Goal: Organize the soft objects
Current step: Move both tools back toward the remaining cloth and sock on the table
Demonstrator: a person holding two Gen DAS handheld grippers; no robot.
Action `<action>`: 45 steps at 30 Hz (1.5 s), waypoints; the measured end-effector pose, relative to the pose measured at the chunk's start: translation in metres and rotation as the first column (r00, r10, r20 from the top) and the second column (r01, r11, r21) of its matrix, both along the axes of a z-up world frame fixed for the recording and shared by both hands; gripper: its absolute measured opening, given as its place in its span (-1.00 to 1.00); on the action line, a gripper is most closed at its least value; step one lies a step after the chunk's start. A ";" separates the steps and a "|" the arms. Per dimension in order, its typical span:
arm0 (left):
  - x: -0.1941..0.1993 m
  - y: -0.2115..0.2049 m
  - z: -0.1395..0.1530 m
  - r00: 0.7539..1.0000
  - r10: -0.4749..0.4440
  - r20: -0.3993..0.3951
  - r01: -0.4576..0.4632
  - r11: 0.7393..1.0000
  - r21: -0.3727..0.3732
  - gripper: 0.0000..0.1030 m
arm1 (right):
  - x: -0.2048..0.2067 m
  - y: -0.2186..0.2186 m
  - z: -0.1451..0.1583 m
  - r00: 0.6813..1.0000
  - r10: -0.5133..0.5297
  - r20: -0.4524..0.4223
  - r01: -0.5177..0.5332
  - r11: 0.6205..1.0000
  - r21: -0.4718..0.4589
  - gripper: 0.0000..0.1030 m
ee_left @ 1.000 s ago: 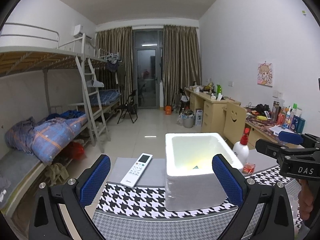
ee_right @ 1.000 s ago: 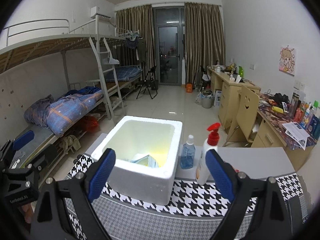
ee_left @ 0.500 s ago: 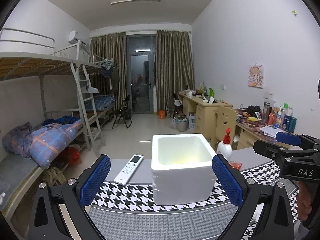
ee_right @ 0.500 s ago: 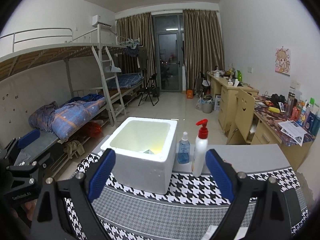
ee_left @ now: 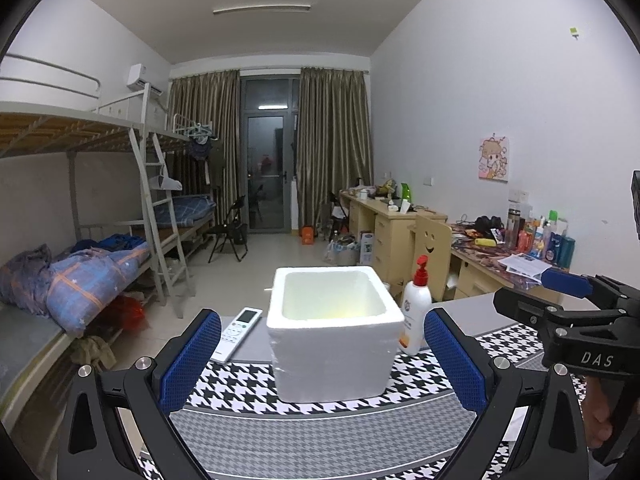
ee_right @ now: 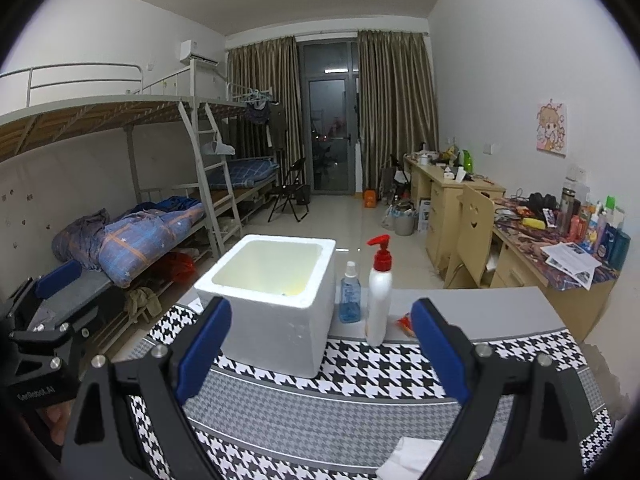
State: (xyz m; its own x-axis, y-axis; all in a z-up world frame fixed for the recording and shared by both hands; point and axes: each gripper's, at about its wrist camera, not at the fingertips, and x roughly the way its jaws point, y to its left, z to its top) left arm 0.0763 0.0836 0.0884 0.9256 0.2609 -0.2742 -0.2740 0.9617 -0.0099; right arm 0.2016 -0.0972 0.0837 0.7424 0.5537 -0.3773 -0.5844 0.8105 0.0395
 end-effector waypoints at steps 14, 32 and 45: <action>-0.003 -0.030 -0.005 0.998 -0.066 0.013 0.066 0.998 0.013 0.98 | -0.012 -0.033 -0.011 0.998 -0.052 0.040 0.052 0.999 -0.012 0.82; -0.007 -0.066 -0.021 0.987 -0.157 0.041 0.158 0.987 -0.003 0.98 | -0.030 -0.090 -0.029 0.984 -0.167 0.058 0.168 0.986 -0.015 0.82; -0.003 -0.092 -0.031 0.972 -0.233 0.019 0.234 0.972 -0.016 0.98 | -0.033 -0.116 -0.035 0.976 -0.217 0.035 0.217 0.976 0.007 0.82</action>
State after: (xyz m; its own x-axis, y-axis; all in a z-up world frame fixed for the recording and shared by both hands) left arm 0.0732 -0.0089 0.0576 0.9648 0.0324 -0.2610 -0.0417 0.9987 -0.0302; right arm 0.1690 -0.2133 0.0487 0.8579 0.3792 -0.3468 -0.3958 0.9180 0.0246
